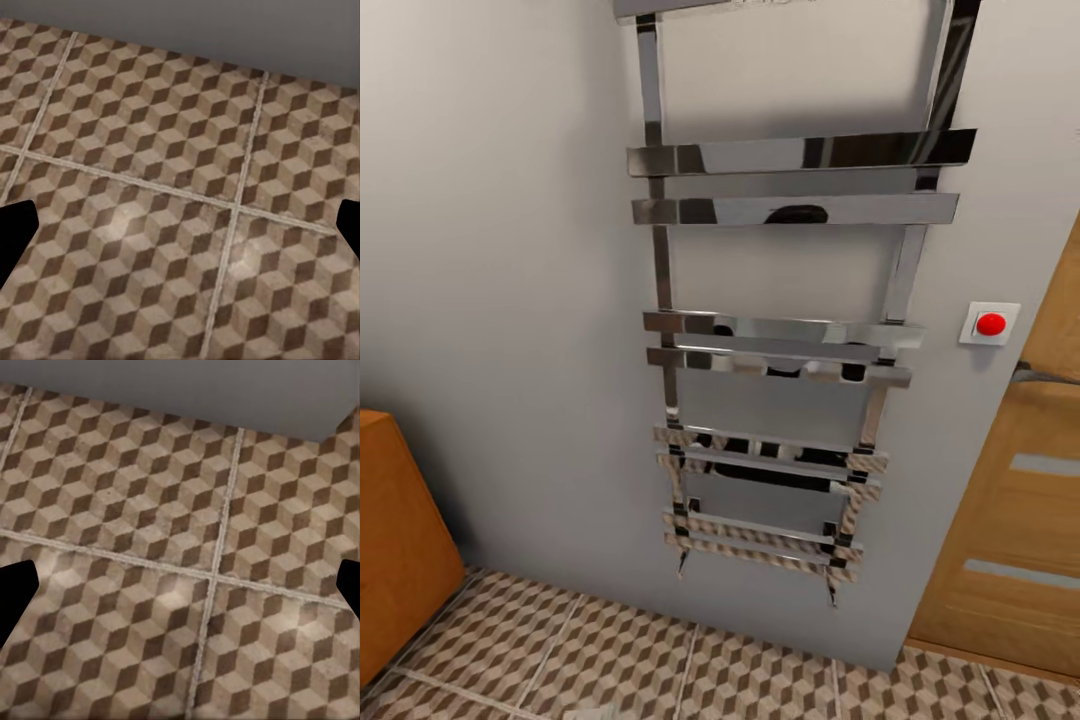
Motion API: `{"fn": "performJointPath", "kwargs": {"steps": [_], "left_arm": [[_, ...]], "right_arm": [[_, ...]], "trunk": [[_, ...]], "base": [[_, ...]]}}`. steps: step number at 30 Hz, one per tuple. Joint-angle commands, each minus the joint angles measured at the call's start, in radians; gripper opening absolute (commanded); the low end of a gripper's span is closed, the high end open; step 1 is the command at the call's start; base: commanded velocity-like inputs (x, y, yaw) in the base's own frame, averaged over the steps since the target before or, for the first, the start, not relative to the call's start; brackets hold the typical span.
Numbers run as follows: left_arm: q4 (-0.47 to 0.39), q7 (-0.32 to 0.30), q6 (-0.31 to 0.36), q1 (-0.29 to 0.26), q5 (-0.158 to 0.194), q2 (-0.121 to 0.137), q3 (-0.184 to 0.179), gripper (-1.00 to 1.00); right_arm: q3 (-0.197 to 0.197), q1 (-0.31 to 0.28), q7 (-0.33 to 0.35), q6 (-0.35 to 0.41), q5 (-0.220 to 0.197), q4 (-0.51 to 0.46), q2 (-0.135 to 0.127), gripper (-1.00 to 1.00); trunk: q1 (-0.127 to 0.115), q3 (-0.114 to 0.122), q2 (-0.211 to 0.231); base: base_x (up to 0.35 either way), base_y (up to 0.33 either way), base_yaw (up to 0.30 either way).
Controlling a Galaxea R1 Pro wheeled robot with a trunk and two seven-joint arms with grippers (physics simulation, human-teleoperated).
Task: Take the four mousetraps from the cabinet in the bathroom and place them on the bathroom floor. Make sure all four end up on the same floor surface, and ensure that at least two of them are either under or directly next to the same bathroom sink.
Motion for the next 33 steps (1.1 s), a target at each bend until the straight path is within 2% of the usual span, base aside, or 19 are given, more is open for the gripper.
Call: {"fn": "performJointPath", "kwargs": {"steps": [1, 9, 33], "left_arm": [[0.001, 0.003, -0.003, -0.001, 0.000, 0.000, 0.000, 1.00], [0.002, 0.003, -0.003, -0.001, 0.000, -0.001, 0.000, 1.00], [0.003, 0.003, -0.003, -0.001, 0.000, -0.001, 0.000, 1.00]], "right_arm": [[0.000, -0.001, 0.000, -0.003, -0.001, 0.001, 0.000, 1.00], [0.001, -0.001, -0.001, -0.003, 0.000, 0.001, 0.000, 1.00], [0.000, -0.001, -0.001, -0.004, 0.000, 0.002, 0.000, 1.00]], "trunk": [[0.000, -0.001, -0.001], [0.000, -0.005, -0.001], [0.000, -0.026, -0.001]], "base": [[-0.114, 0.000, 0.016], [-0.047, 0.000, 0.125], [-0.003, 0.000, 0.220]]}}
